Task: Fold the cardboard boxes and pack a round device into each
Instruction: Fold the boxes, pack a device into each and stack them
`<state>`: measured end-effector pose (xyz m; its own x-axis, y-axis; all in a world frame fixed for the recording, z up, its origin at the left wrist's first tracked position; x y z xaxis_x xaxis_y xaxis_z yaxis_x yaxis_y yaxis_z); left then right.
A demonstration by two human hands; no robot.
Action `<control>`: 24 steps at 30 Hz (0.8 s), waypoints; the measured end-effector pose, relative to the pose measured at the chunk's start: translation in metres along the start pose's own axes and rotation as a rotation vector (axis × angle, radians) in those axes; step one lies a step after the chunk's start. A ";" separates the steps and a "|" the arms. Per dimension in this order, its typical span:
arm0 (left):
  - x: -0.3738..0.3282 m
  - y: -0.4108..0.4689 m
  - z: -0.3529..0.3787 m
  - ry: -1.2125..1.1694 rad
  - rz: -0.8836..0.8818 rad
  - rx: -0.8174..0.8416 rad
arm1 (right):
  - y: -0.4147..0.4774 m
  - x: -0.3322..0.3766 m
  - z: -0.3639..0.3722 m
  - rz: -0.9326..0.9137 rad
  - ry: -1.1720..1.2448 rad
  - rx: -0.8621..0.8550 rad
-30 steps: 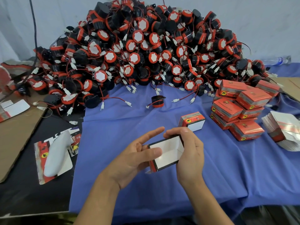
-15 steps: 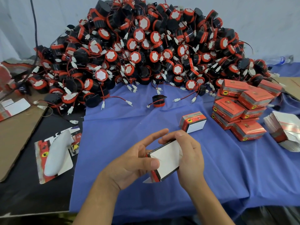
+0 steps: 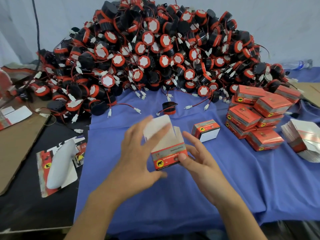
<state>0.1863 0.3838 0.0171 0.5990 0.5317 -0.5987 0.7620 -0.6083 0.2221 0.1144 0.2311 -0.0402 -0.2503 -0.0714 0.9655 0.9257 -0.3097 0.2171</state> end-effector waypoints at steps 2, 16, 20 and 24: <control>0.026 0.001 0.000 -0.450 -0.173 -0.032 | 0.000 -0.005 -0.002 -0.042 0.019 0.023; 0.066 -0.006 0.058 -0.705 -0.352 -0.057 | 0.002 -0.027 0.001 -0.142 -0.811 0.170; 0.070 -0.006 0.057 -0.826 -0.417 -0.061 | -0.001 -0.026 -0.003 -0.117 -0.663 0.101; 0.080 -0.004 0.045 -1.015 -0.520 -0.217 | 0.002 -0.026 -0.019 -0.085 -0.365 -0.145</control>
<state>0.2203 0.4019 -0.0660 -0.1963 -0.0888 -0.9765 0.9434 -0.2887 -0.1634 0.1176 0.2146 -0.0673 -0.1827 0.2935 0.9383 0.8502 -0.4322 0.3007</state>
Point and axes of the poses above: each hand's wrist, its own y-axis towards the middle knuckle, its own z-axis out of the palm, x = y × z, the point moved 8 cm from there along y, towards the middle knuckle, and after that the axes turned 14 degrees about -z, right-handed, at the moved point
